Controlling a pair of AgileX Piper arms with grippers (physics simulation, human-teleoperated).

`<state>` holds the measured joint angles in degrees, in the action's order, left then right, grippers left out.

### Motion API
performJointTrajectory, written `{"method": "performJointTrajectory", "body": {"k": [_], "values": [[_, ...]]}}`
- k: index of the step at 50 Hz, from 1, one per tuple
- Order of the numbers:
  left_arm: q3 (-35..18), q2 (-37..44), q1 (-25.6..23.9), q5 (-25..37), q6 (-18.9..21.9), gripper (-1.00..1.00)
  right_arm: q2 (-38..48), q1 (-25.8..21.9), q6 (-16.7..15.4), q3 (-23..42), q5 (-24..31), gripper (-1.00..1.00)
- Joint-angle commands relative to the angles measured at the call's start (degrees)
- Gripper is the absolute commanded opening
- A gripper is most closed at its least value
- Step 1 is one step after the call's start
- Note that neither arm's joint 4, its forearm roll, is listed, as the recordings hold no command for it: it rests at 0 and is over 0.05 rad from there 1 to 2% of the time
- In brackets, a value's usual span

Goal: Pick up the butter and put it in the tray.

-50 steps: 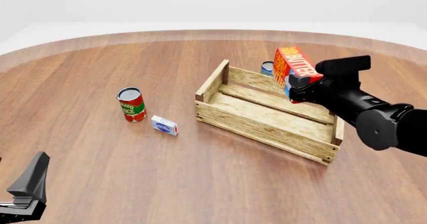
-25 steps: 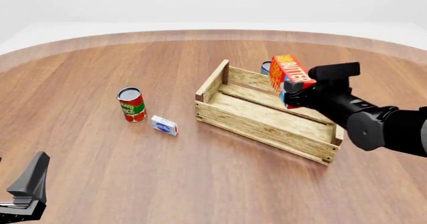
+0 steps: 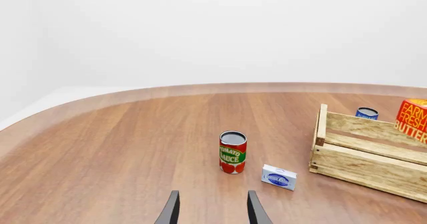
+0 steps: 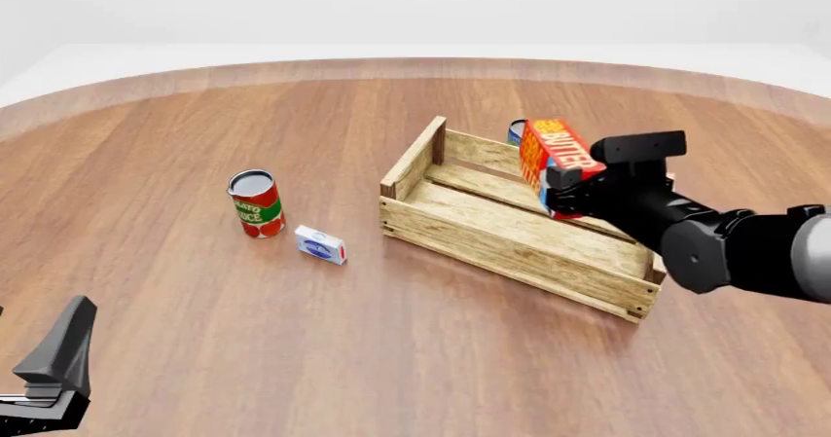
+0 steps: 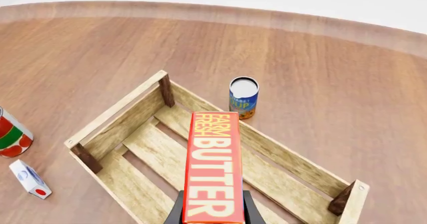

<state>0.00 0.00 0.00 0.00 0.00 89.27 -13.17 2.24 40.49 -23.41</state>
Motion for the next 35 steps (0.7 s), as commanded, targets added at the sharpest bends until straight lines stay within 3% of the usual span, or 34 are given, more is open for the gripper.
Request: {"method": "performJointTrajectory", "body": {"k": [1, 35], "values": [[0.00, 0.00, 0.00, 0.00, 0.00, 1.00, 0.87, 0.12, 1.27, 1.26, -0.63, -1.00], [0.00, 0.00, 0.00, 0.00, 0.00, 1.00, 5.70, 0.21, 2.51, 1.65, -2.63, -1.00]]}}
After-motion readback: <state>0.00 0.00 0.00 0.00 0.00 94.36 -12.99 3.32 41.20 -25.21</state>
